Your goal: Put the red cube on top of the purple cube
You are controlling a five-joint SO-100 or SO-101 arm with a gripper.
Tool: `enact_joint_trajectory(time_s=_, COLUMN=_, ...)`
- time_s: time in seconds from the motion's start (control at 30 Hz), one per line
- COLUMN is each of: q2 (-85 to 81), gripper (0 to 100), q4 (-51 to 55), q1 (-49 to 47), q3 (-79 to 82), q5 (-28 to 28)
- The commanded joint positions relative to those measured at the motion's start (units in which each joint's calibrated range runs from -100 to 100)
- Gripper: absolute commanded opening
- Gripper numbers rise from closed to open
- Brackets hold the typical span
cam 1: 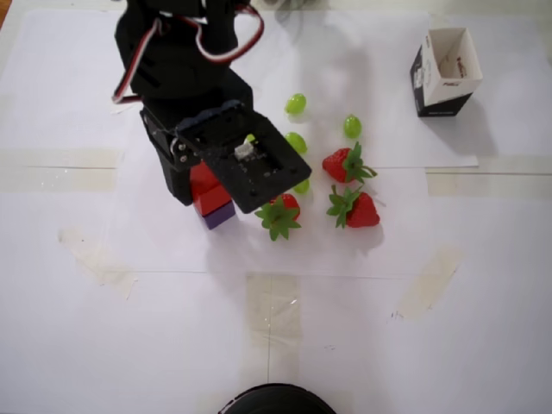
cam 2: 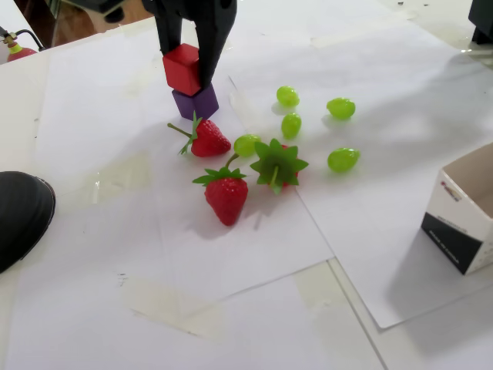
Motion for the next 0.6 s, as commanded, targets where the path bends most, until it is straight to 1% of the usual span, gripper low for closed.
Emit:
enact_joint_trajectory(time_s=0.0, q2=-0.89, gripper=8, q4=-0.71, q1=-0.34, q3=-4.13, q5=0.24)
enact_joint_trajectory(time_s=0.07, q2=-0.89, gripper=12, q4=-0.47, q1=-0.42, q3=-4.13, q5=0.24)
enact_joint_trajectory(time_s=0.17, q2=-0.98, gripper=22, q4=-0.55, q1=-0.79, q3=-4.13, q5=0.63)
enact_joint_trajectory(time_s=0.27, q2=-0.89, gripper=28, q4=-0.06, q1=-1.01, q3=-4.13, q5=0.10)
enact_joint_trajectory(time_s=0.57, q2=-0.81, gripper=39, q4=2.31, q1=-1.52, q3=-3.59, q5=-0.63)
